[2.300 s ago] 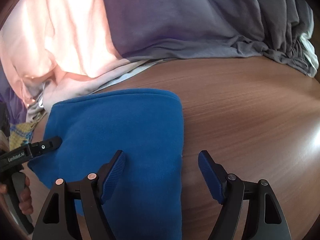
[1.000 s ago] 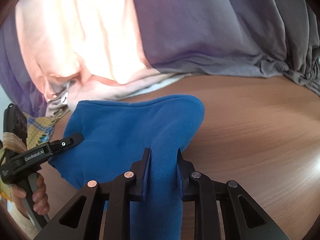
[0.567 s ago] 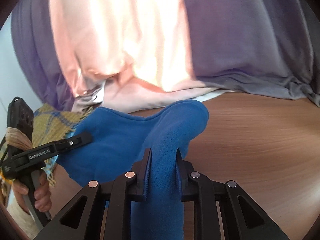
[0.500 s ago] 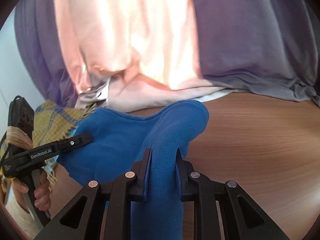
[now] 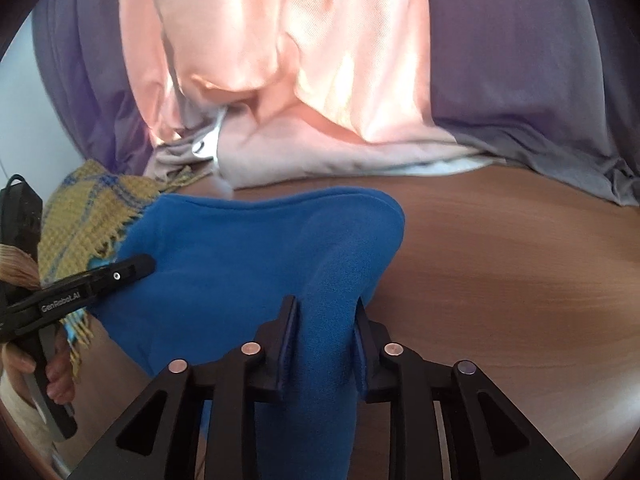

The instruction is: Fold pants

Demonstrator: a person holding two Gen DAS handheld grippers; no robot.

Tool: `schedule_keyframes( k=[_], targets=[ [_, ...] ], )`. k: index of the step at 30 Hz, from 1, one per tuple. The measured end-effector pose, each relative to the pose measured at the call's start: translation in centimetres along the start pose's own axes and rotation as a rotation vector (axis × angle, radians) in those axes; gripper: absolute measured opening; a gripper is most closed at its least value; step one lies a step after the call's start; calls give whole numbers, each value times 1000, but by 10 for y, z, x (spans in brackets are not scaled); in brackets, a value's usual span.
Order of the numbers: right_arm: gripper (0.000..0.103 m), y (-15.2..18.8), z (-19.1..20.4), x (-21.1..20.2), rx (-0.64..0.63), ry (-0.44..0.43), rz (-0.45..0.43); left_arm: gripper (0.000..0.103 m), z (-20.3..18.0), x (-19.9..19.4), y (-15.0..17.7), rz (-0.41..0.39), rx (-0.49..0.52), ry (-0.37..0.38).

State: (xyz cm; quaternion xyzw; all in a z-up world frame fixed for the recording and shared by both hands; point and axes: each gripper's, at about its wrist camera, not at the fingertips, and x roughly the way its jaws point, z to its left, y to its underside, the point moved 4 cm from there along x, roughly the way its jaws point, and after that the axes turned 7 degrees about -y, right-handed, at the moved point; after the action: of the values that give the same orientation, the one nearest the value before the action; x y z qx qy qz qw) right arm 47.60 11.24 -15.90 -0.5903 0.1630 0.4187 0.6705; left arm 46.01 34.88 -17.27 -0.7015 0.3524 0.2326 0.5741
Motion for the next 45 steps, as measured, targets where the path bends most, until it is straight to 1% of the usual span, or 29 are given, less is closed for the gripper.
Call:
schedule_keyframes(
  k=[1,2,3,4,6,8,10,13,16,18,20,21,23,25,27,29,31,36,38,39,40,45],
  targets=[
    [34,2,-1,1,-1,16,8,36,1,1,1,0,-1,-11],
    [36,4,-3,2,-5,38,16,42,2,1,3,-5,3,-28],
    [40,8,-5,2,-13,71,21,45,3,0,4,-12,10,-44],
    [48,10,-7,2,-19,101,23,48,3,0,5,-18,24,-65],
    [58,14,-13,-2,-25,150,24,52,-1,-1,7,-32,61,-103],
    [58,16,-17,-5,-34,171,22,57,-2,-4,8,-46,90,-140],
    [58,17,-18,-10,-44,186,23,60,-2,-11,7,-61,106,-182],
    [60,16,-18,-21,-56,220,9,64,-5,-27,5,-97,134,-252],
    [60,15,-16,-40,-69,249,-21,69,-16,-49,7,-141,195,-329],
    [60,14,-13,-55,-72,253,-41,74,-24,-65,9,-166,216,-344],
    [67,14,-11,-73,-68,253,-70,79,-35,-84,12,-194,224,-339],
    [73,14,-11,-86,-62,258,-91,80,-40,-92,14,-203,224,-334],
    [76,15,-9,-104,-53,257,-124,86,-52,-112,18,-223,215,-316],
    [80,16,-6,-125,-47,253,-155,89,-64,-132,23,-244,201,-290],
    [82,20,-2,-146,-37,250,-182,92,-76,-147,28,-261,195,-257],
    [82,24,0,-160,-27,250,-202,95,-89,-160,32,-276,198,-241],
    [84,30,3,-176,-22,258,-219,95,-101,-170,37,-285,206,-238],
    [84,43,8,-211,-23,273,-234,96,-130,-188,52,-292,263,-238],
    [87,48,9,-226,-21,282,-254,97,-143,-197,60,-302,292,-244],
    [92,51,9,-232,-20,284,-262,98,-147,-200,63,-307,302,-251],
    [93,55,9,-239,-19,284,-271,98,-153,-205,68,-312,313,-258],
    [93,68,5,-269,-43,276,-297,100,-177,-228,88,-322,297,-253]
  ],
)
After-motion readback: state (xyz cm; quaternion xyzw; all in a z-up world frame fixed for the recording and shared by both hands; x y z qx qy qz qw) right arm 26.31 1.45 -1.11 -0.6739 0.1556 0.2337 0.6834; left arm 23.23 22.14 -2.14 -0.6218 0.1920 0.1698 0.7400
